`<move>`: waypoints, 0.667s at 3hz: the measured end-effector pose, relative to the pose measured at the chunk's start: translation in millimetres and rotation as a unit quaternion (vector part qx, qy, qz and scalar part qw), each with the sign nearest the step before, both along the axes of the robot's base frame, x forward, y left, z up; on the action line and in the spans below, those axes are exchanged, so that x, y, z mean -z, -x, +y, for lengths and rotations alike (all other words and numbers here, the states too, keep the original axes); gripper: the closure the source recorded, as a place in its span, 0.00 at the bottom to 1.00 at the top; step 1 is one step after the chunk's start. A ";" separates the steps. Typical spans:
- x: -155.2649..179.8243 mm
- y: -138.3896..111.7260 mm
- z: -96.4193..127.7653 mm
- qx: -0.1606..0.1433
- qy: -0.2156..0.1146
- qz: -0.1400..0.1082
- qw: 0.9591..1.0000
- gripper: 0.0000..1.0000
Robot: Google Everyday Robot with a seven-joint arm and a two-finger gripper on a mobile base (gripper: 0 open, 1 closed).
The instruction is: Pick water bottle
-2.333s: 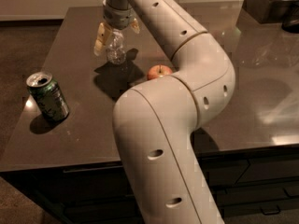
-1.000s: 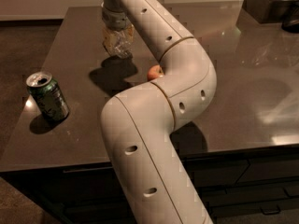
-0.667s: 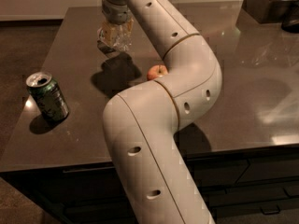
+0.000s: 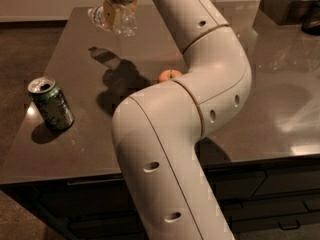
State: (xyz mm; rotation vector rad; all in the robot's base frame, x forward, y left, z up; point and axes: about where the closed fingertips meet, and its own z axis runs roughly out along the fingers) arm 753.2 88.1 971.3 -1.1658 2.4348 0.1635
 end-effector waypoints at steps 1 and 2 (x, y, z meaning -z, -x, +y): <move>-17.3 9.0 2.9 -0.027 -0.011 -0.012 1.000 1.00; -17.3 1.6 9.5 -0.028 -0.019 -0.023 0.999 1.00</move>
Offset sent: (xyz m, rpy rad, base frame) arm -0.0086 0.0028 0.0166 0.0213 -0.0222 0.0521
